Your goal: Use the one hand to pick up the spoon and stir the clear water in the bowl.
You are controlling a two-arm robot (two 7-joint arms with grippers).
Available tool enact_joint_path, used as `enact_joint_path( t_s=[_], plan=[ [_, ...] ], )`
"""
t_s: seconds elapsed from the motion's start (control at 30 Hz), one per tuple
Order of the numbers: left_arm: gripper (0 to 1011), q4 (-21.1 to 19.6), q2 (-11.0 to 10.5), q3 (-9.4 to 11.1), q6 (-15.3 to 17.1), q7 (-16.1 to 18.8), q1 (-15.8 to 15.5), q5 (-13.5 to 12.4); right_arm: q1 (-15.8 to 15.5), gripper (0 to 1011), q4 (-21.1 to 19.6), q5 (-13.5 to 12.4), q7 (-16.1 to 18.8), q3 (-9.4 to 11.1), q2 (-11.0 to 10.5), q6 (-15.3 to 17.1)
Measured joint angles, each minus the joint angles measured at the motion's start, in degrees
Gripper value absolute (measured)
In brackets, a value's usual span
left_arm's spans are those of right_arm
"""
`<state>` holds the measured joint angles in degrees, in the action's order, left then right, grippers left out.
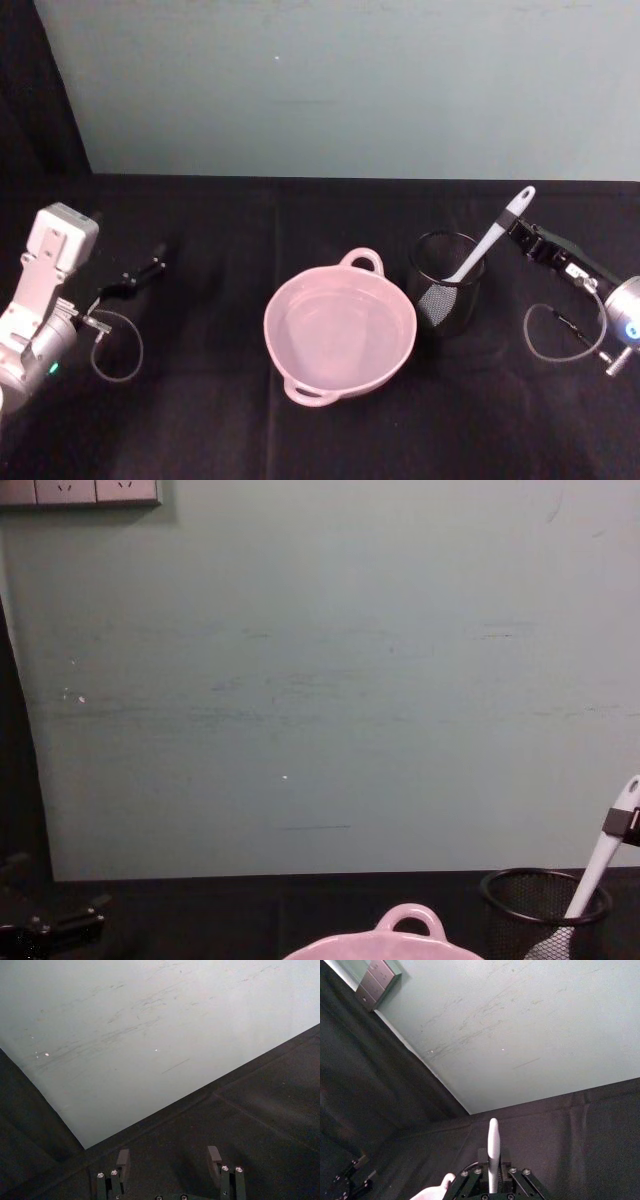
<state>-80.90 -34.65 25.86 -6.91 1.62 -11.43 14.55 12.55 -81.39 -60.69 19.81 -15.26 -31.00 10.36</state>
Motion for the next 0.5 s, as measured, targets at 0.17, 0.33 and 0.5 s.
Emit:
enact_joint_path(
  t_s=[0.17, 0.33, 0.5],
  plan=[
    [1005, 0.0, 0.0, 0.0, 0.0, 0.0, 0.0, 0.0, 0.0, 114, 0.0, 0.0, 0.0, 0.0, 0.0, 0.0],
    [1005, 0.0, 0.0, 0.0, 0.0, 0.0, 0.0, 0.0, 0.0, 114, 0.0, 0.0, 0.0, 0.0, 0.0, 0.0],
    [1005, 0.0, 0.0, 0.0, 0.0, 0.0, 0.0, 0.0, -0.4, 114, -2.8, 1.8, -0.5, -0.4, -1.7, -1.0]
  ],
)
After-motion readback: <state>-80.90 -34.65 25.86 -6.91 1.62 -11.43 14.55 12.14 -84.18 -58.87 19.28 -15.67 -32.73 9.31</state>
